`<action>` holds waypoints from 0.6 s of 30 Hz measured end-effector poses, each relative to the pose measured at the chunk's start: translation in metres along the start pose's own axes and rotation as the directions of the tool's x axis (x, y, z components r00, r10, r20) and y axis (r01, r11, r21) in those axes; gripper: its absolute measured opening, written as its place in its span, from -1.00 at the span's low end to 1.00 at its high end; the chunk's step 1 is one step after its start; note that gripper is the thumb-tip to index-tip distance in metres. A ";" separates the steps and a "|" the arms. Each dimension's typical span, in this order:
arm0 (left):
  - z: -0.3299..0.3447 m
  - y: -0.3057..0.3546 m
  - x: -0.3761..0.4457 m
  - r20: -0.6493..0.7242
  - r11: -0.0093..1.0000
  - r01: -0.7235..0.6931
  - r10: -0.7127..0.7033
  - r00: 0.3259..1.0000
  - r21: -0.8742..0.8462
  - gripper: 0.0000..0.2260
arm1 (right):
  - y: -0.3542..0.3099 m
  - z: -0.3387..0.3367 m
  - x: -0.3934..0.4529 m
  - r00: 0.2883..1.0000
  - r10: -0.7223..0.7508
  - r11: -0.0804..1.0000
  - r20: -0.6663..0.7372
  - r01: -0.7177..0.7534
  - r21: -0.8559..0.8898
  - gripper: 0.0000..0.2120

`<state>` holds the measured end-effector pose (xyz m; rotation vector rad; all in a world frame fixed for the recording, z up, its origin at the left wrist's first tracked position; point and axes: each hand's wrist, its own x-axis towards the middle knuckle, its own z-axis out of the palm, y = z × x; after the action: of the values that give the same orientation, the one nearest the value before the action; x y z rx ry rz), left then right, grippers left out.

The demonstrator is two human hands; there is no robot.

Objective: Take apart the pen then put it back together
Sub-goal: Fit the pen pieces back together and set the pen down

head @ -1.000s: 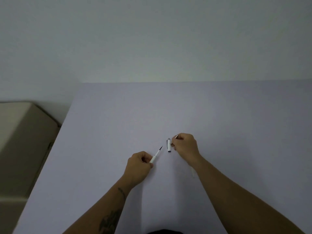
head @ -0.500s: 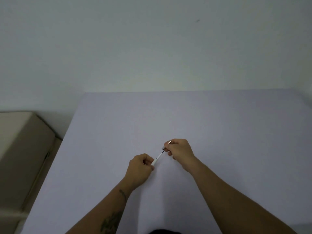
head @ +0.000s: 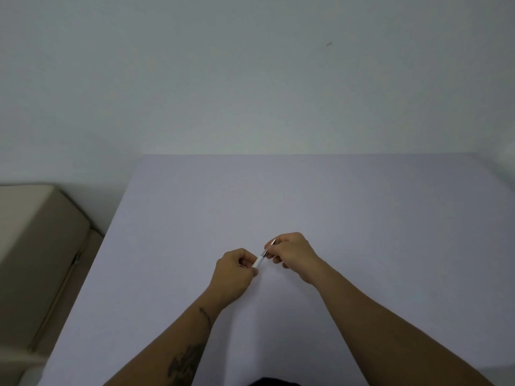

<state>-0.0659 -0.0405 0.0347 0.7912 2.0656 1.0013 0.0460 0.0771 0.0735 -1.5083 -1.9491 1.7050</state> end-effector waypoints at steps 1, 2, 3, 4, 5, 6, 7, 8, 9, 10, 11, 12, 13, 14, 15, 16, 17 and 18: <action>0.000 0.001 0.000 -0.001 1.000 -0.007 0.007 1.000 0.000 -0.88 | 0.001 0.003 -0.001 1.000 0.001 1.000 0.010 -0.001 -0.014 -0.87; 0.000 0.002 0.000 0.000 1.000 -0.010 0.010 1.000 -0.002 -0.88 | 0.002 0.005 -0.002 1.000 0.002 1.000 0.009 -0.002 -0.019 -0.87; 0.000 0.003 -0.001 0.000 1.000 -0.009 0.009 1.000 -0.005 -0.88 | 0.002 0.006 -0.003 1.000 0.002 1.000 0.002 -0.002 -0.022 -0.87; 0.000 0.003 -0.001 0.002 1.000 -0.007 0.007 1.000 -0.007 -0.88 | 0.003 0.006 -0.003 1.000 0.002 1.000 -0.003 -0.002 -0.030 -0.88; 0.000 0.002 -0.002 0.004 1.000 -0.005 0.005 1.000 -0.007 -0.88 | 0.003 0.006 -0.003 1.000 0.003 0.999 -0.001 -0.003 -0.042 -0.89; -0.001 0.002 -0.003 0.006 1.000 -0.004 0.004 1.000 -0.006 -0.88 | 0.003 0.005 -0.003 1.000 0.007 0.998 0.007 -0.007 -0.055 -0.90; 0.000 0.002 -0.004 0.008 1.000 -0.004 0.004 1.000 -0.007 -0.88 | 0.003 0.004 -0.004 1.000 0.015 0.998 0.020 -0.014 -0.062 -0.91; 0.000 0.002 -0.004 0.010 1.000 -0.006 0.007 1.000 -0.011 -0.88 | 0.003 0.004 -0.005 0.999 0.023 0.998 0.032 -0.021 -0.065 -0.90; 0.000 0.003 -0.005 0.014 1.000 -0.012 0.012 1.000 -0.016 -0.88 | 0.003 0.003 -0.005 0.999 0.030 0.998 0.043 -0.027 -0.060 -0.88; 0.000 0.004 -0.005 0.017 1.000 -0.017 0.017 1.000 -0.019 -0.89 | 0.004 0.002 -0.005 0.998 0.036 0.999 0.054 -0.034 -0.040 -0.87; 0.000 0.006 -0.005 0.018 1.000 -0.019 0.019 1.000 -0.023 -0.89 | 0.004 0.001 -0.005 0.997 0.044 0.999 0.067 -0.044 0.004 -0.87; 0.000 0.008 -0.005 0.017 0.999 -0.018 0.019 1.000 -0.027 -0.89 | 0.004 0.000 -0.005 0.995 0.056 0.996 0.080 -0.062 0.070 -0.87; 0.000 0.009 -0.005 0.016 0.999 -0.015 0.015 1.000 -0.033 -0.88 | 0.004 -0.002 -0.005 0.993 0.073 0.986 0.094 -0.086 0.146 -0.87; 0.000 0.010 -0.005 0.013 0.999 -0.010 0.010 1.000 -0.039 -0.88 | 0.005 -0.003 -0.005 0.990 0.091 0.970 0.107 -0.112 0.214 -0.84; 0.000 0.011 -0.005 0.010 0.999 -0.005 0.005 1.000 -0.045 -0.87 | 0.006 -0.004 -0.006 0.987 0.107 0.955 0.117 -0.135 0.264 -0.81; 0.000 0.012 -0.005 0.005 0.999 -0.001 0.002 1.000 -0.050 -0.87 | 0.007 -0.005 -0.007 0.985 0.119 0.944 0.125 -0.152 0.294 -0.80; 0.000 0.012 -0.005 0.001 0.999 0.002 -0.002 1.000 -0.051 -0.87 | 0.008 -0.005 -0.008 0.983 0.128 0.938 0.130 -0.163 0.307 -0.79; 0.001 0.012 -0.006 0.002 0.999 0.007 -0.007 1.000 -0.050 -0.88 | 0.010 -0.005 -0.009 0.982 0.136 0.935 0.133 -0.172 0.310 -0.79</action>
<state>-0.0597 -0.0383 0.0461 0.7584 2.0328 1.0437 0.0594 0.0725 0.0713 -1.5055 -1.5316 2.0895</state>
